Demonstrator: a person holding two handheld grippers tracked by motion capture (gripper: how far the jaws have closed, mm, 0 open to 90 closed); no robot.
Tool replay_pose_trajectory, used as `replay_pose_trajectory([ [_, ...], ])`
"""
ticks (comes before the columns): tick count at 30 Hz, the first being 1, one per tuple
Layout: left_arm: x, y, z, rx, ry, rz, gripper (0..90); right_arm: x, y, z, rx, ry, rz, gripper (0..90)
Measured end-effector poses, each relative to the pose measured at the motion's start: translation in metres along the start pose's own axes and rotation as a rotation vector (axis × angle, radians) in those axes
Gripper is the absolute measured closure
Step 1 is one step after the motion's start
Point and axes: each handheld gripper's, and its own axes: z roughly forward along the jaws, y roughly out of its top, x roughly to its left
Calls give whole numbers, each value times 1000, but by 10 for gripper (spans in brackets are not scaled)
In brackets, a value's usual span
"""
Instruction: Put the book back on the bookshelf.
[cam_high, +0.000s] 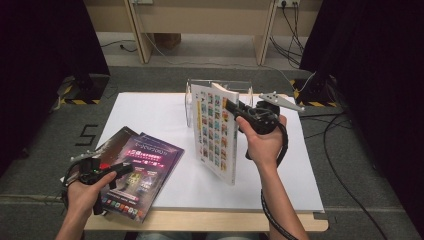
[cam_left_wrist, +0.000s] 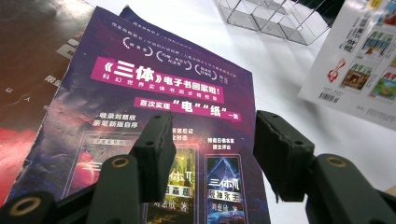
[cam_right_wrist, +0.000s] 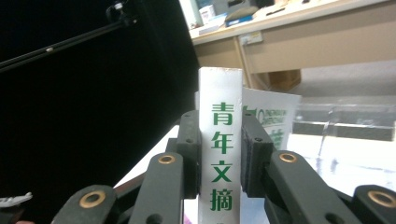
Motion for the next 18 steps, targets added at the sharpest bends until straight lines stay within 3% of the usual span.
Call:
replay_pose_trajectory([
  [6,0,0,1,3,1,-1,473,-9,9,-12,-39,-25,15,740],
  [18,0,-2,4,15,-6,-1,473,-35,29,-16,-52,-87,32,740],
])
